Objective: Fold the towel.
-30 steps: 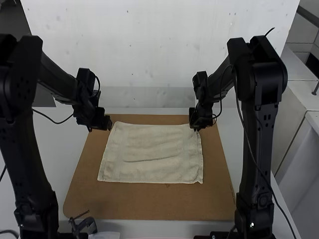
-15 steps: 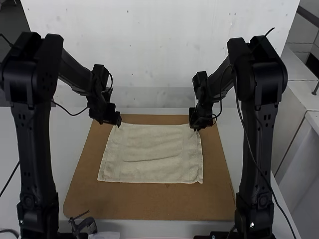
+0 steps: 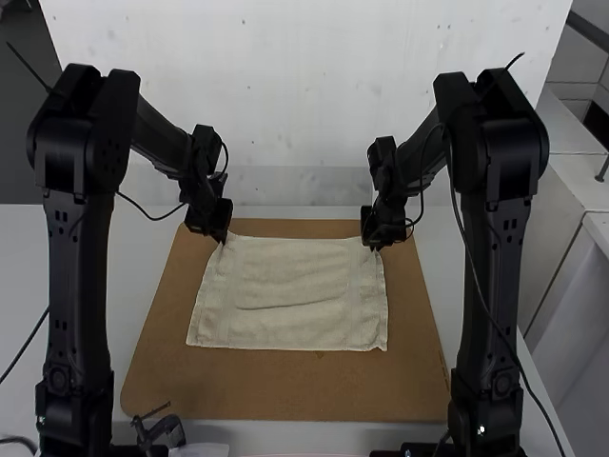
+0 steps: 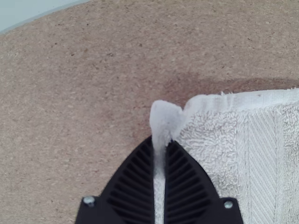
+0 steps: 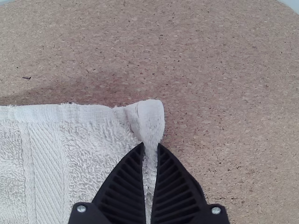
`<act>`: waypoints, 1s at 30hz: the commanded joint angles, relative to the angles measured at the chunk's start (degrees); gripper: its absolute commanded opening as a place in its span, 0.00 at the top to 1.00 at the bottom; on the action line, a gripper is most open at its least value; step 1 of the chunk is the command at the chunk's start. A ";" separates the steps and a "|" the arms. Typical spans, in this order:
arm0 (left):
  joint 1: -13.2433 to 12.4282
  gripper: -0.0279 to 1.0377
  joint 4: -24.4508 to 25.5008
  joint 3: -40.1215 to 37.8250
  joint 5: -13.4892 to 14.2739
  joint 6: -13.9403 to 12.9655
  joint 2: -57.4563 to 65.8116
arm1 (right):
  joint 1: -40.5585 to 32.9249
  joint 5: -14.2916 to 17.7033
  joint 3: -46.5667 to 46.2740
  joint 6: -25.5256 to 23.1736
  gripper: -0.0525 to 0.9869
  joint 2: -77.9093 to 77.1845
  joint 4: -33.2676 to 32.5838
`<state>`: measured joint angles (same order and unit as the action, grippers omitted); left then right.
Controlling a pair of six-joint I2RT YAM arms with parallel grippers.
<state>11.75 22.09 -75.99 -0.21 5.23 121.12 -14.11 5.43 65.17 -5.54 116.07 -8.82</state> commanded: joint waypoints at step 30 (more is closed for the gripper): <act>0.12 0.95 3.40 5.85 -1.81 6.72 -26.29 | 0.84 1.34 -0.92 1.06 0.94 -14.38 11.19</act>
<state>10.98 25.30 -73.58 -1.56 11.03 96.97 -13.41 6.09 67.05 -5.34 103.26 1.89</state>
